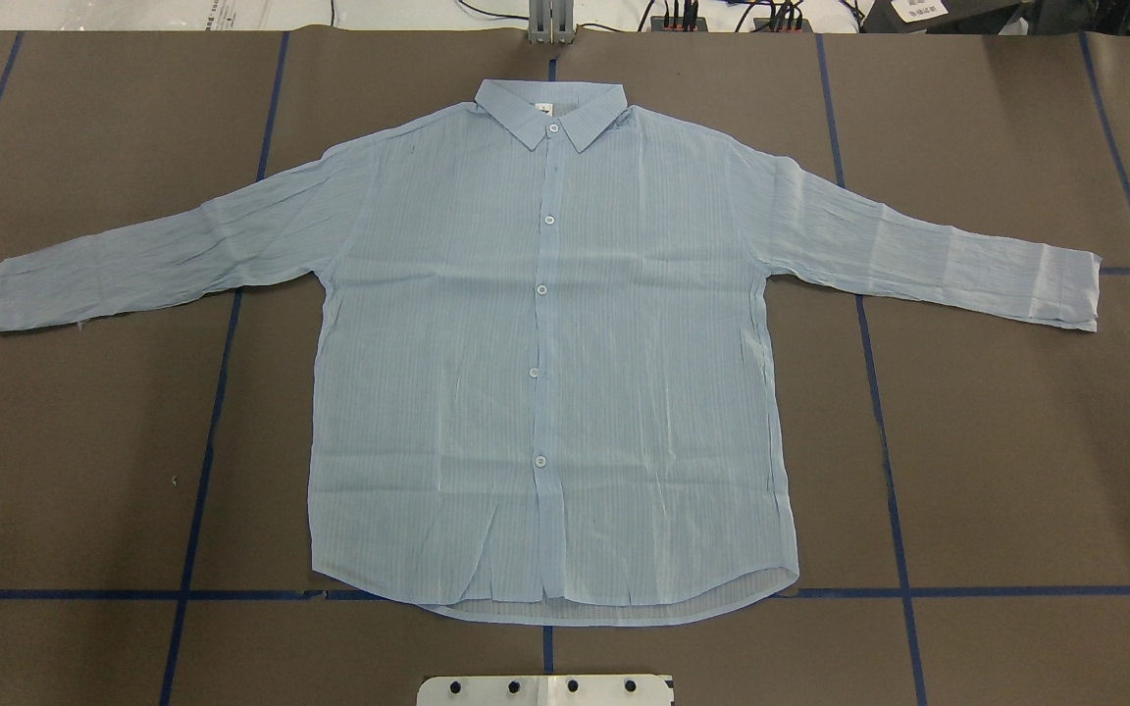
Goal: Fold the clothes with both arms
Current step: 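Move the right gripper to the cuff of the sleeve nearest it, then grasp the sleeve cuff with the right gripper and lift it, then carry the sleeve across the shirt body with the right gripper, then release the sleeve and raise the right gripper away from the shirt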
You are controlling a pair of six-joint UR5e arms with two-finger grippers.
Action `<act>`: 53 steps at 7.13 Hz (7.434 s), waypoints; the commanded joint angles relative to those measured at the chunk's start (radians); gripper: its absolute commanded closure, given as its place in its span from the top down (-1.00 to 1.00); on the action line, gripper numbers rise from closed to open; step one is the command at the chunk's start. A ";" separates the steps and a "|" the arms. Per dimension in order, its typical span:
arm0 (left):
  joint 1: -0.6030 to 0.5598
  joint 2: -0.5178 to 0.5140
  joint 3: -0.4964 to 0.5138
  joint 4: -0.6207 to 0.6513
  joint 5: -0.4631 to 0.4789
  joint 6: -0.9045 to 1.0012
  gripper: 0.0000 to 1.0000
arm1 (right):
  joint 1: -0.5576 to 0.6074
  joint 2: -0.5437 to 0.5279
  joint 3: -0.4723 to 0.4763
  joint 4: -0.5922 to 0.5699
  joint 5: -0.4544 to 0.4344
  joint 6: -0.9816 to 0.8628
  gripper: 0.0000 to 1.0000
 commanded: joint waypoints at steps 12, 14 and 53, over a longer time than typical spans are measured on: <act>0.003 -0.152 0.068 -0.142 -0.003 -0.007 1.00 | -0.345 0.361 -0.606 0.747 -0.075 0.561 0.98; 0.003 -0.152 0.068 -0.142 -0.003 -0.007 1.00 | -0.359 0.357 -0.626 0.747 -0.076 0.568 0.90; 0.112 -0.179 0.341 -0.654 0.005 -0.382 1.00 | -0.558 0.921 -0.356 0.058 -0.199 0.642 1.00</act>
